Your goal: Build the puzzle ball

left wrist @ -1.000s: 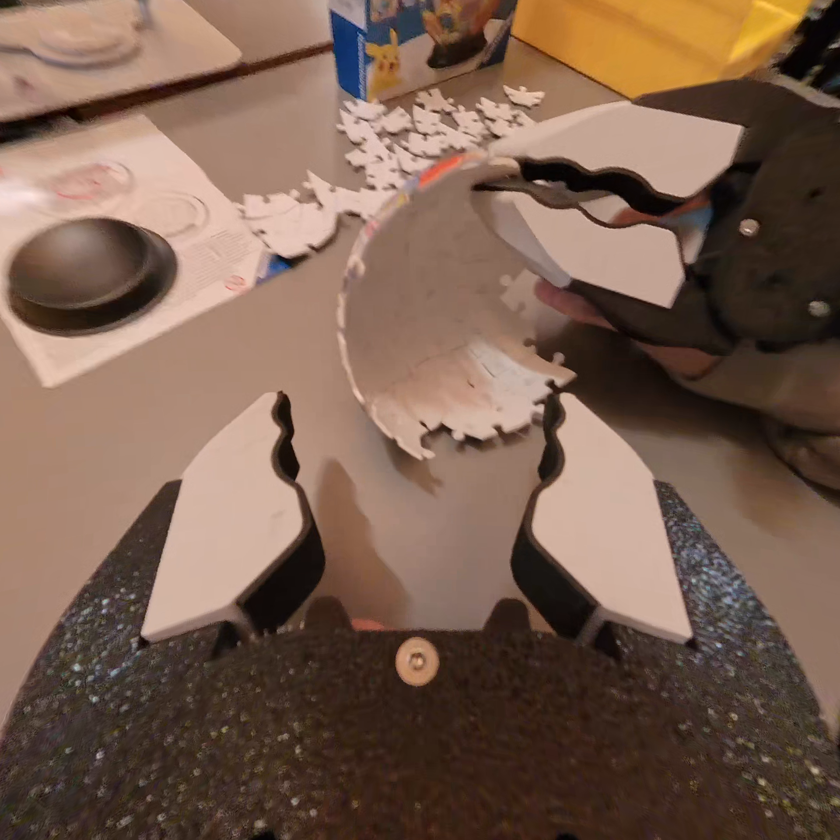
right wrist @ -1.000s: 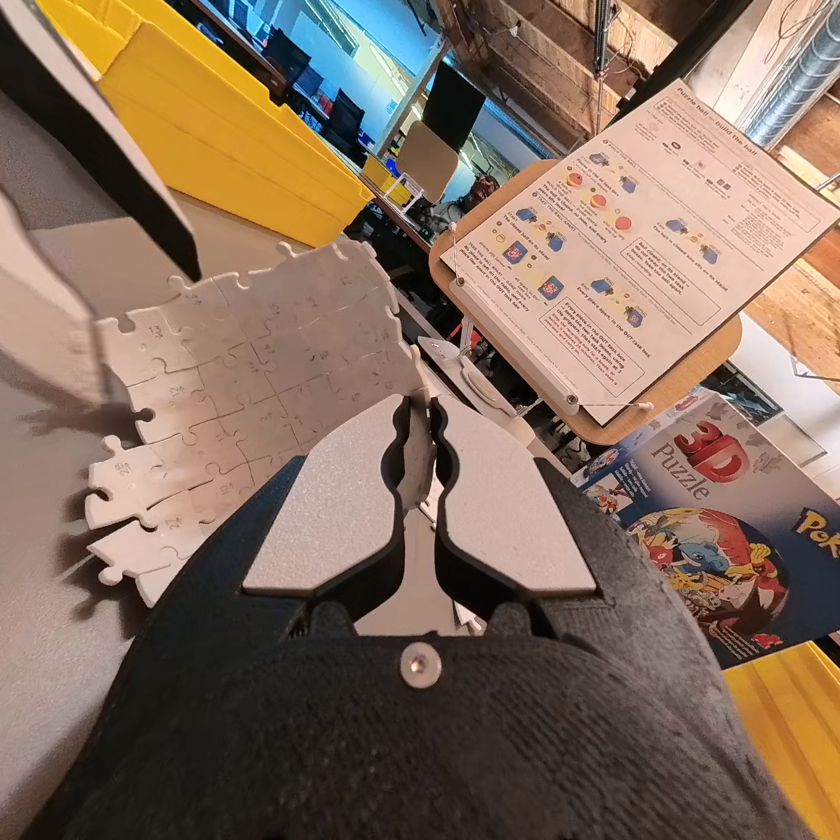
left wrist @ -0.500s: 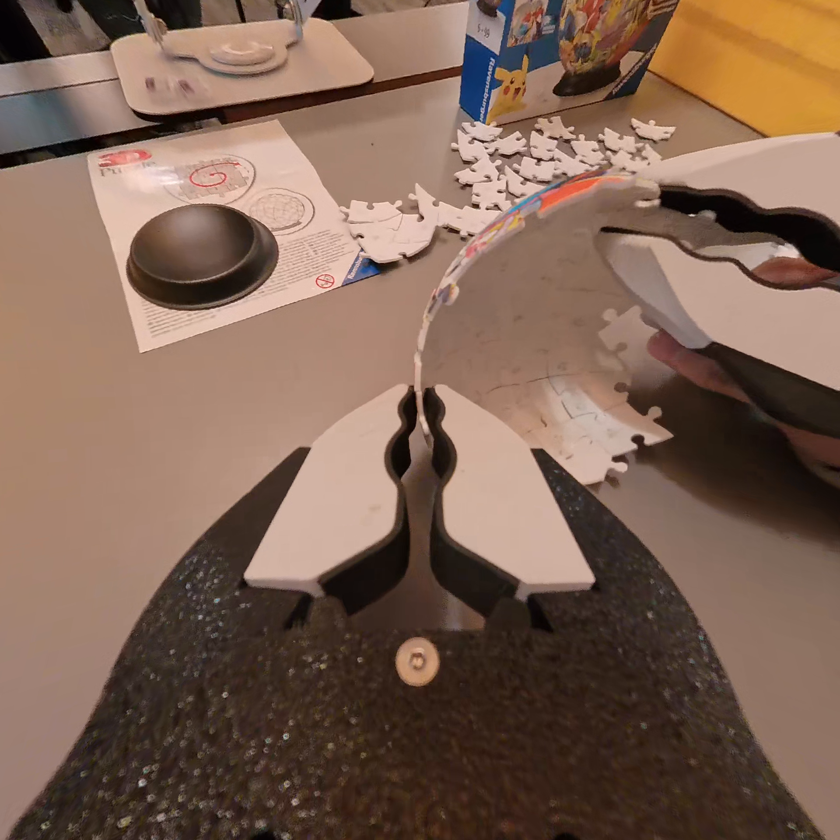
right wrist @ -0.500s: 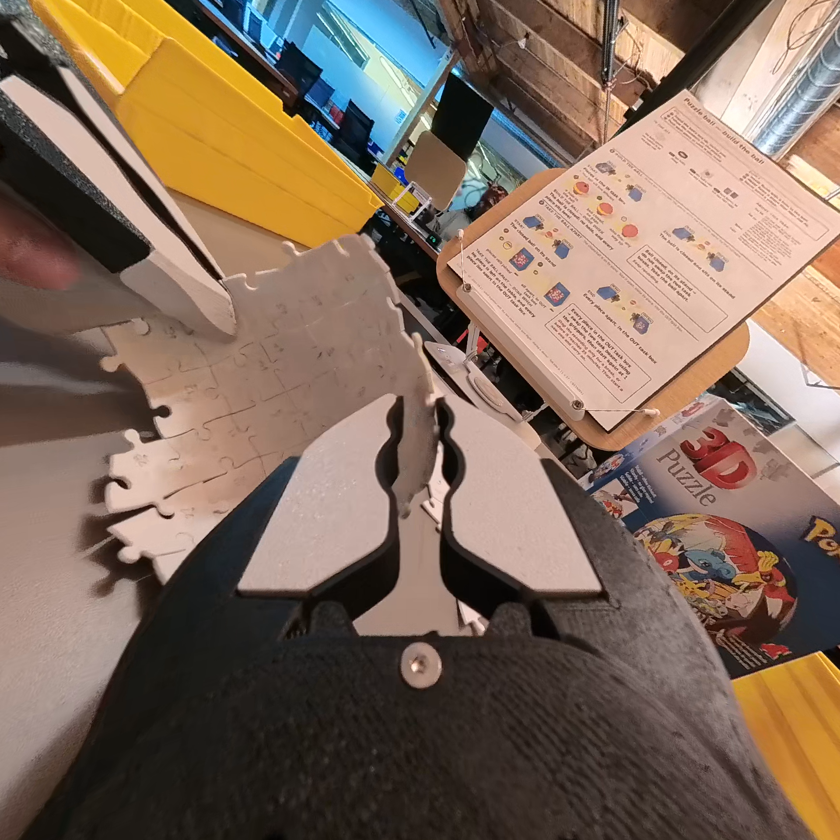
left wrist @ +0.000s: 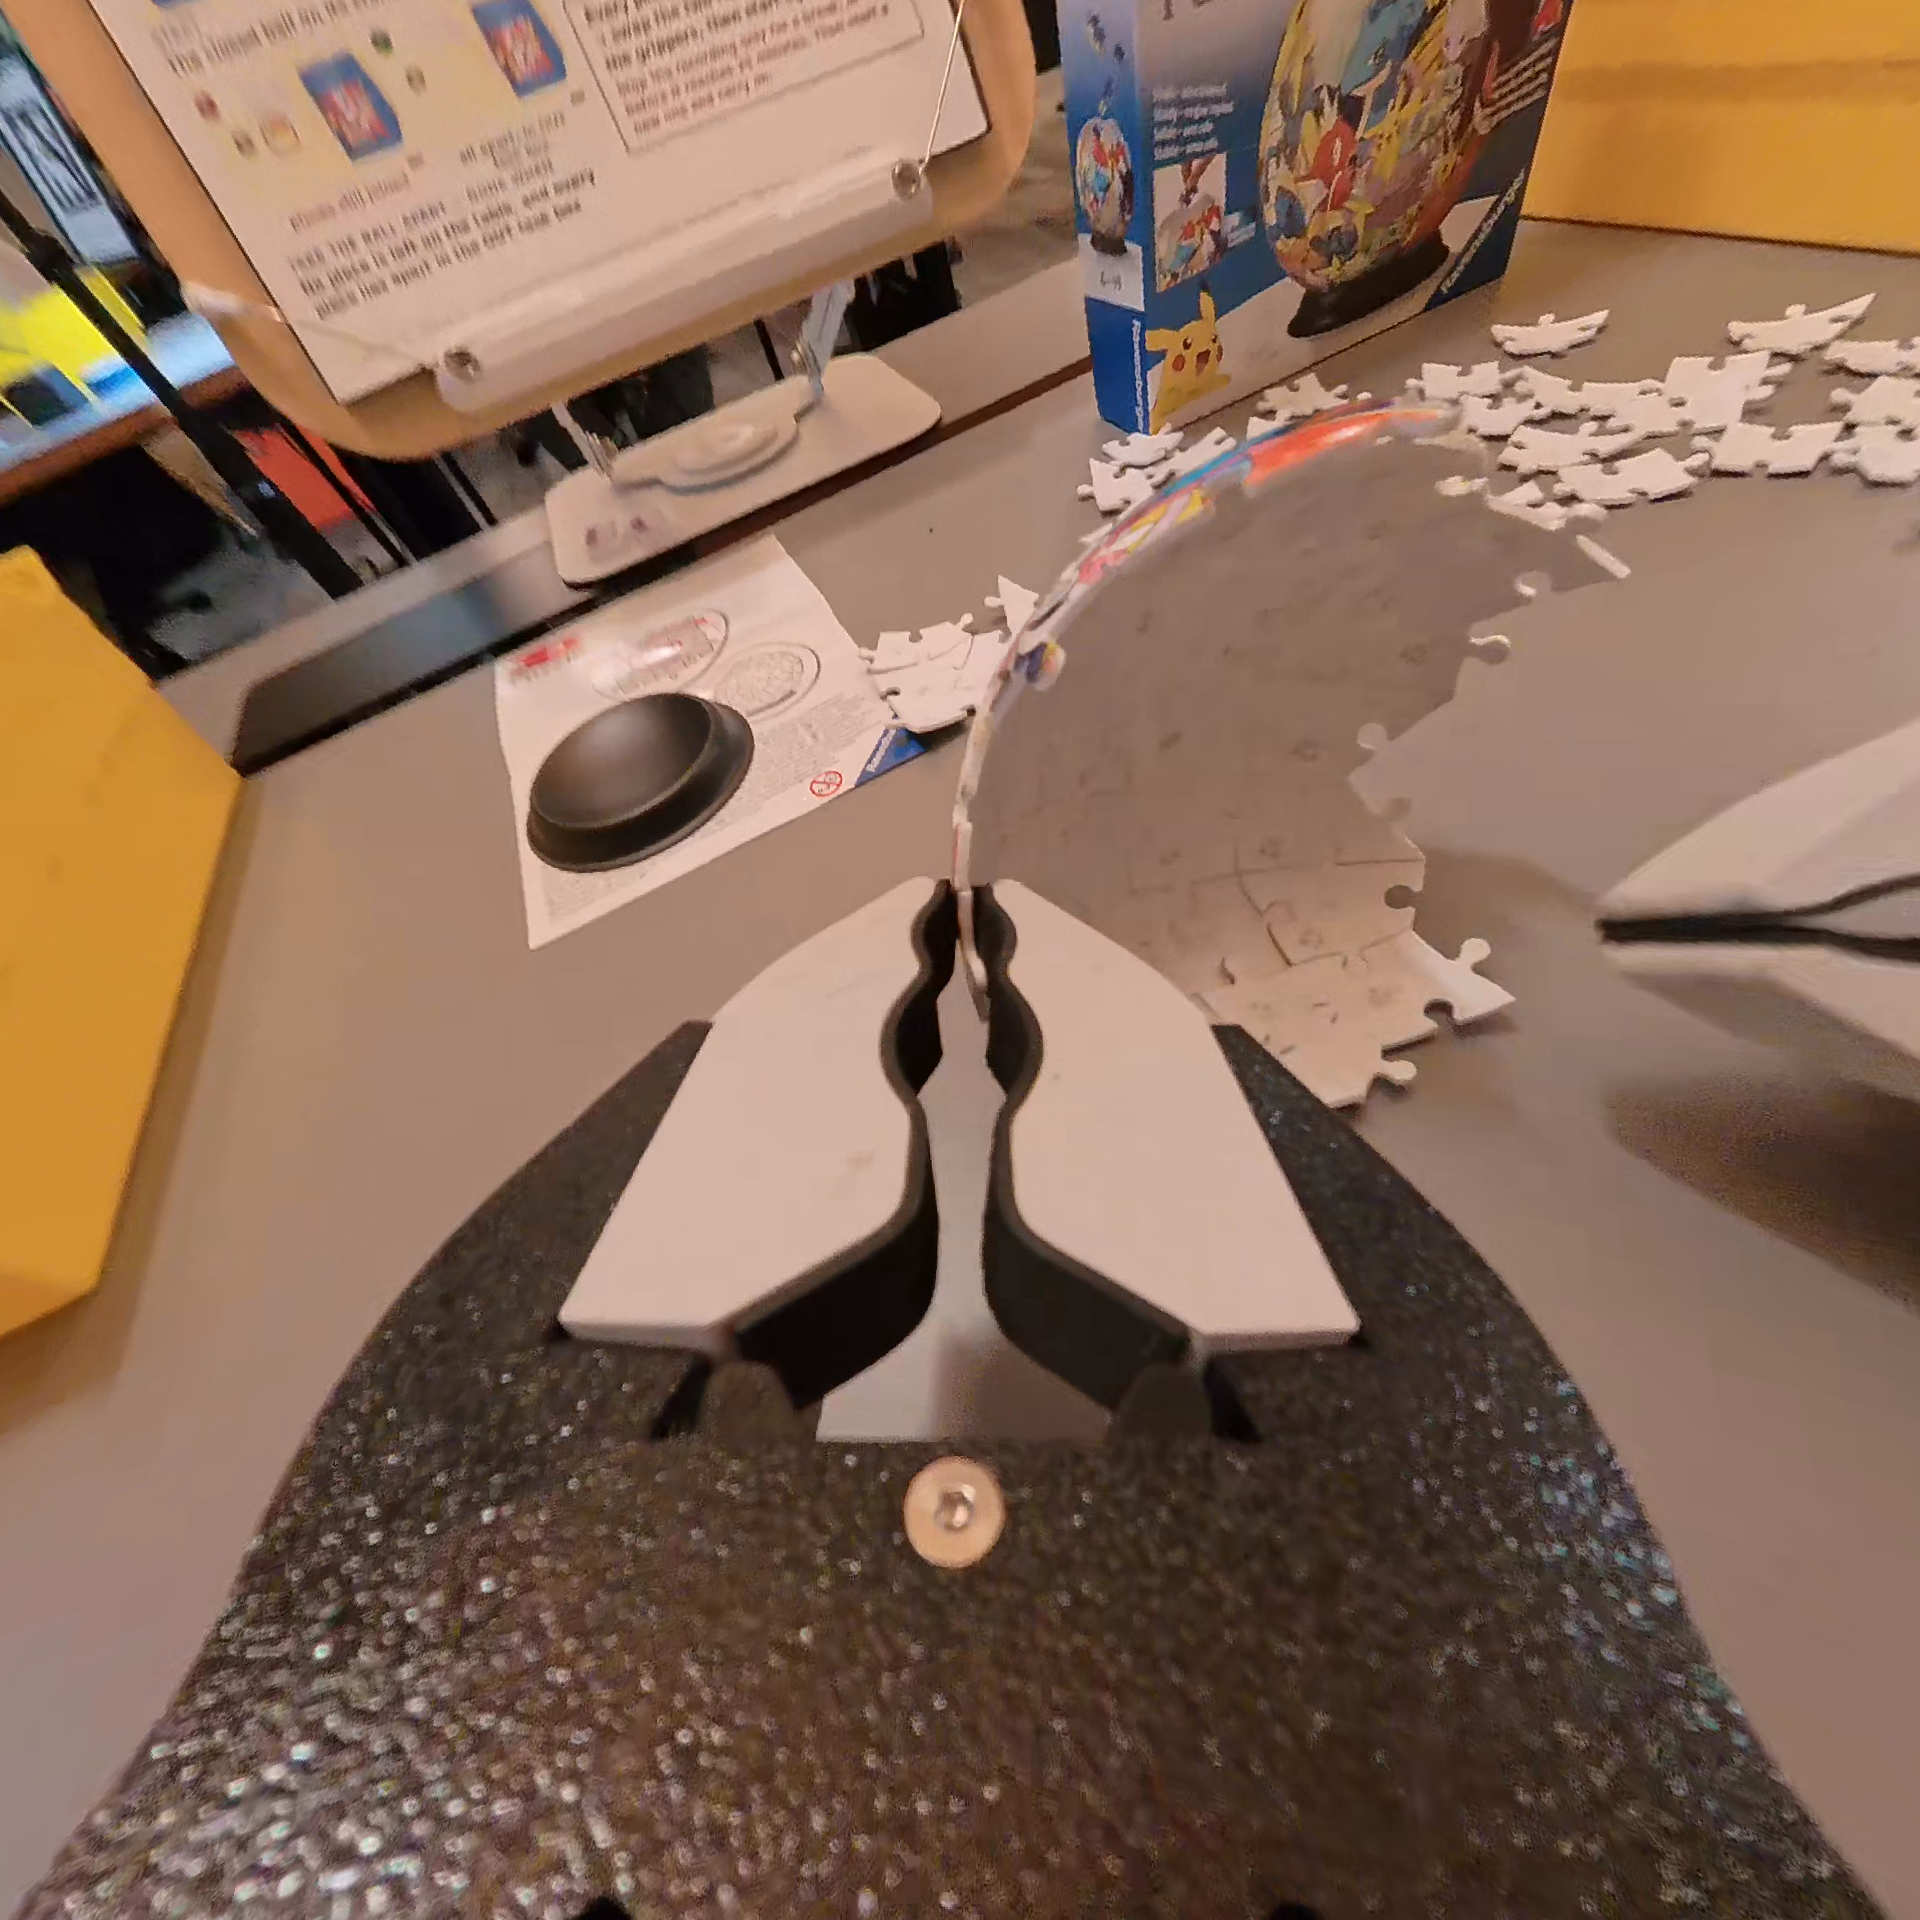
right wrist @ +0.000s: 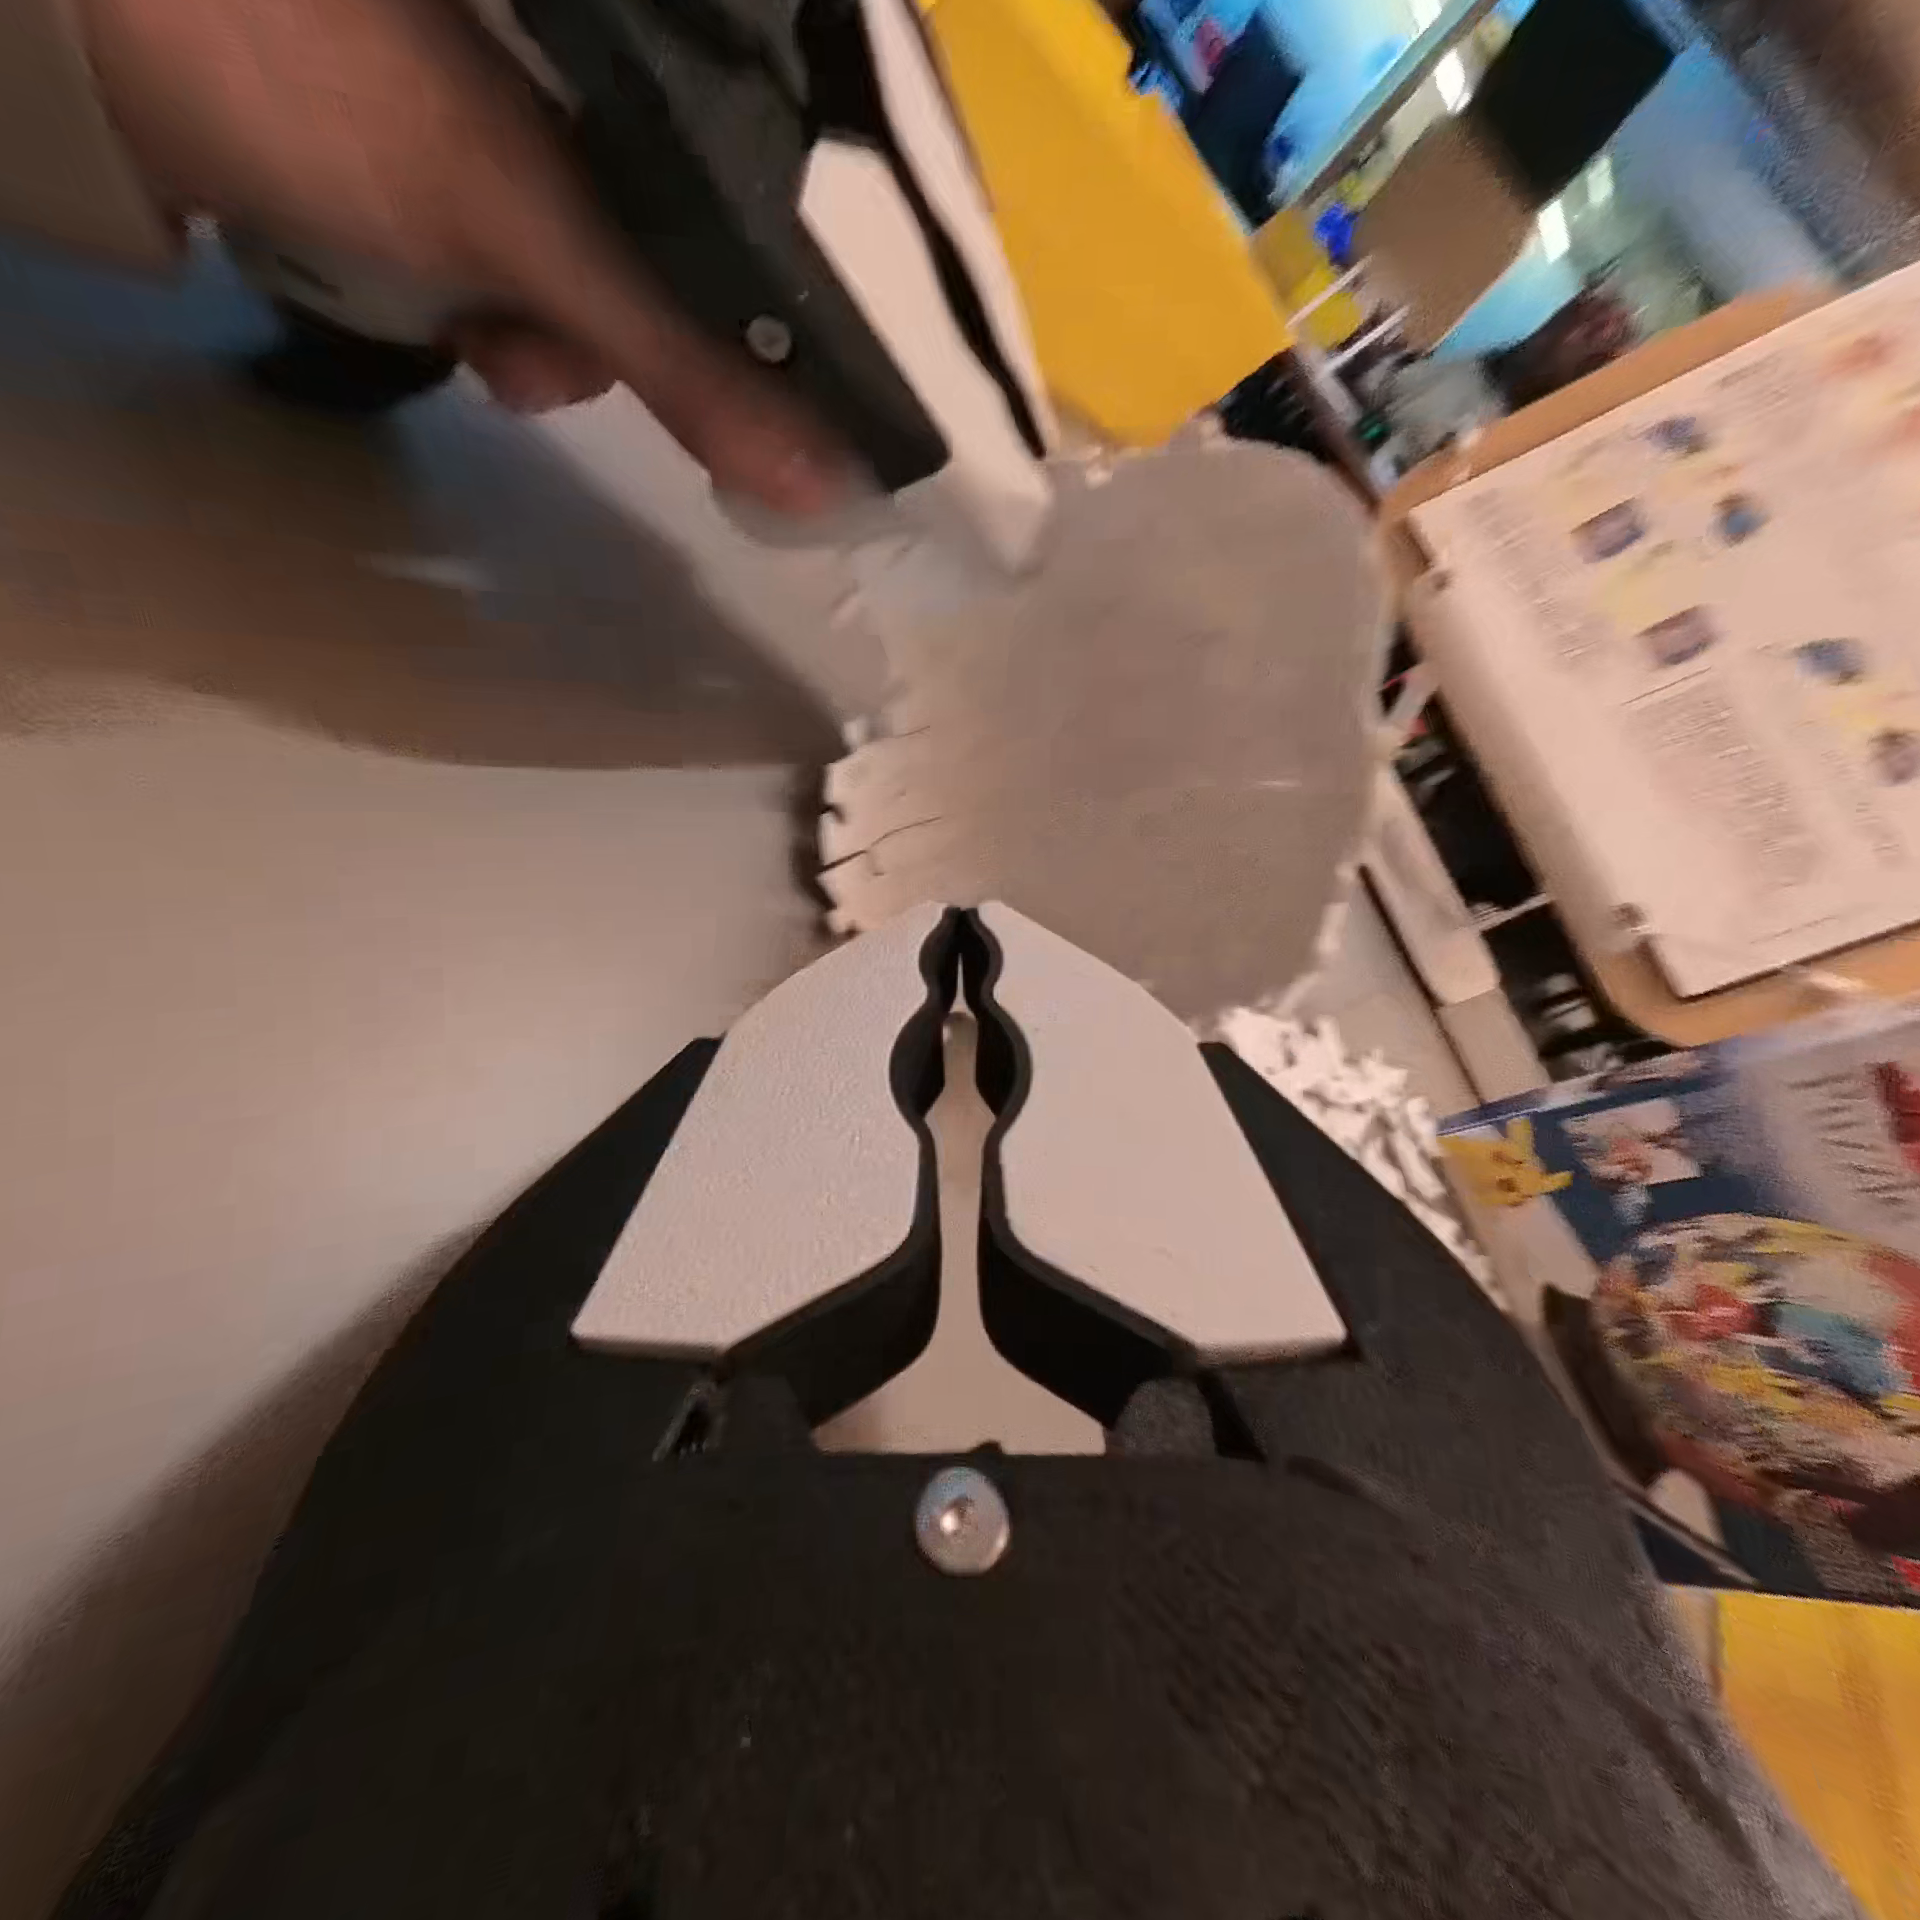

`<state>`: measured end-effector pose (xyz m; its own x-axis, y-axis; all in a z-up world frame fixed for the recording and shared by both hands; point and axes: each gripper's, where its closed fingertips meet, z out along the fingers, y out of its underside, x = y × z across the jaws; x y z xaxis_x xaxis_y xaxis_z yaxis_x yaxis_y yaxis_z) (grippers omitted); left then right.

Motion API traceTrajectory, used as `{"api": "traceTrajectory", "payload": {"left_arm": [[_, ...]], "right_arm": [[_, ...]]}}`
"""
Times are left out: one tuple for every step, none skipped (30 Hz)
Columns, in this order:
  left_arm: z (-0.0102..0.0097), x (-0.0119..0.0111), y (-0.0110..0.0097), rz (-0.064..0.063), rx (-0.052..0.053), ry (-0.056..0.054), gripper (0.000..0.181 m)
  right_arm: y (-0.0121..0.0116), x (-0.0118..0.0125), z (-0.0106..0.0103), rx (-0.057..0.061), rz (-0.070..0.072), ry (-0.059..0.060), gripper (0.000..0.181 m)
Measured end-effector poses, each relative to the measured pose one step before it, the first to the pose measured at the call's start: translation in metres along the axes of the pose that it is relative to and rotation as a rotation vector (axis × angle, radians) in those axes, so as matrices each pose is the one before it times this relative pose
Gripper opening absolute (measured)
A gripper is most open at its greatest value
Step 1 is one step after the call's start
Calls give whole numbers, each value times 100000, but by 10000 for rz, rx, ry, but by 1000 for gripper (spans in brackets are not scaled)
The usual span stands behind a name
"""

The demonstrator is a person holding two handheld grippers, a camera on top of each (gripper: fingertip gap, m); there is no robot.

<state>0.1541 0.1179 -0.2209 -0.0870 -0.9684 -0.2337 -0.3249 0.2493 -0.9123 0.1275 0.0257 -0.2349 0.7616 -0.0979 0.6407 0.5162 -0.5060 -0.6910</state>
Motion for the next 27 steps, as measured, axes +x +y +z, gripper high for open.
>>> {"api": "traceTrajectory", "payload": {"left_arm": [[-112,155,-159,293,129,-130,3],[-66,135,-133,259,104,-100,3],[-25,104,-86,185,62,-68,3],[4,71,-63,113,43,-44,3],[16,39,-67,107,50,-25,3],[5,36,-33,80,33,-13,3],[-20,18,-29,41,42,-11,3],[-53,18,-75,48,71,-12,3],[-46,26,-101,90,89,-33,3],[-61,18,-126,134,115,-75,3],[-53,3,-161,166,139,-111,3],[-40,29,-141,155,108,-84,3],[-3,75,-62,105,50,-29,3],[30,39,-11,36,-2,3,3],[20,16,24,-33,-22,38,3],[15,-11,15,-77,-9,58,3],[22,-7,20,-84,-12,65,3],[26,-17,50,-79,-36,51,3],[36,-14,41,-57,-37,35,3],[21,10,11,-22,-8,29,3],[19,21,-8,-15,2,26,3],[36,26,-6,-28,-1,32,3],[26,13,3,-31,-12,30,3],[29,12,22,-24,-24,24,3],[31,-14,44,-18,-38,-2,3],[26,7,27,2,-21,7,3],[16,6,8,10,-9,-5,3]], "right_arm": [[219,-451,281,-193,128,-184,0],[183,-502,370,-178,24,-313,0],[270,-631,456,-235,-19,-459,0],[339,-198,483,-285,68,-184,0],[199,120,433,-190,63,29,0],[23,387,310,-137,33,219,0],[-216,682,203,-45,-5,449,0],[-484,452,126,114,-115,328,0],[-523,48,157,172,-235,90,0],[-249,81,253,27,-261,156,0],[39,3,314,-141,-389,109,0],[223,-115,323,-266,-434,3,0],[261,-63,305,-302,-333,-9,0],[146,51,276,-225,-298,44,0],[61,-71,249,-162,-343,-52,0],[99,-12,215,-181,-263,-21,0],[158,-109,216,-196,-154,-94,0],[104,-265,187,-146,-141,-188,0],[-9,-247,147,-48,-188,-128,0],[32,-98,133,-88,-181,-7,0],[56,-56,92,-104,-187,-17,0],[58,-109,79,-100,-153,-95,0],[49,-45,82,-91,-71,-79,0],[7,-41,48,-56,-73,-89,0],[3,-29,33,-62,-128,-102,0],[12,-20,32,-70,-142,-87,0],[7,-7,41,-84,-115,-69,0]]}}
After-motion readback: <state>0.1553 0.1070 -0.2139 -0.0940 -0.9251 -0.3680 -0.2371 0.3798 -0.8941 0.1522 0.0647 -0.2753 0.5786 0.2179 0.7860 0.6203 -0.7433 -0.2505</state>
